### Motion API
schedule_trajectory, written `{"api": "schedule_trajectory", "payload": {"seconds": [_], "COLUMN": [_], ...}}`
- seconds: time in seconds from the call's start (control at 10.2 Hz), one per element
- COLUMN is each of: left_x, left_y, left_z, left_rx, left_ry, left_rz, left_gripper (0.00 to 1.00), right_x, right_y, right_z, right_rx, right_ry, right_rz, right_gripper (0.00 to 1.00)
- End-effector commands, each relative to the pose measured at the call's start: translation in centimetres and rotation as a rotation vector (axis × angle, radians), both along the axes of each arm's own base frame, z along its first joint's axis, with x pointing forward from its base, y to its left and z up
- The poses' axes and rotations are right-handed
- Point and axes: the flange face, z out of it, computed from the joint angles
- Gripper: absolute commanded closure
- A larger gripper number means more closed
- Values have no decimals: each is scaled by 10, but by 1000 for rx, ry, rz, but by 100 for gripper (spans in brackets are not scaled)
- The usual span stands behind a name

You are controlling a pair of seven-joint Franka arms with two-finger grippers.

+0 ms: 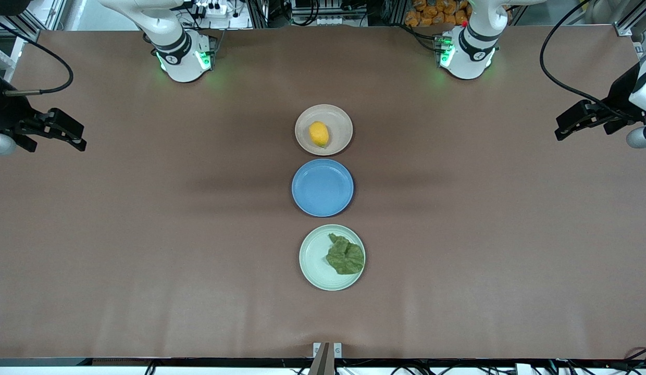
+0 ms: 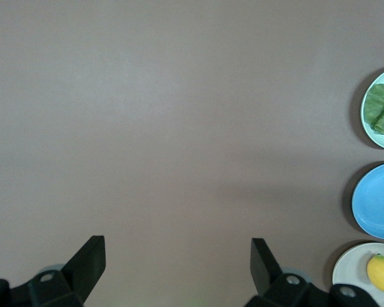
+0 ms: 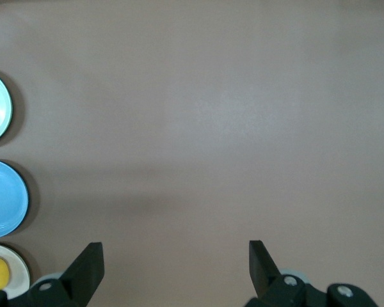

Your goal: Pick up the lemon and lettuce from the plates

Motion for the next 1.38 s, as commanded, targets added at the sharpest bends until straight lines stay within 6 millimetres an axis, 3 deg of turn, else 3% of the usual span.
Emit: {"api": "schedule_trajectory", "payload": {"seconds": [0.0,0.3,0.49,0.59,0.79,0.98,1.18,1.28], "left_x": [2,18,39,54,73,89,95,103], "left_y": [-2,-22,-60,-78,-135,-180,-242,-257], "left_z": [4,-23,-49,-64,-93,-125,-170,-197], "left_rx": [15,9,-2,-13,-61,-98,-131,-149], "left_ry": [-13,11,-31,-72,-159,-238,-315,-357], "left_rz": [-30,-63,-124,-151,-232,-287,-354,-370], "left_gripper": [0,0,0,0,0,0,0,0], "right_x": [-1,-1,-1,0,-6,-8,-7,-5], "right_y": [-3,-2,6,23,66,114,156,165], "right_z": [1,0,-1,-7,-15,-42,-68,-82], "right_rx": [14,14,16,22,19,10,25,68], "right_ry": [0,1,6,19,58,109,152,188], "right_rz": [2,4,11,35,99,182,240,174], "right_gripper": [0,0,0,0,0,0,0,0]}}
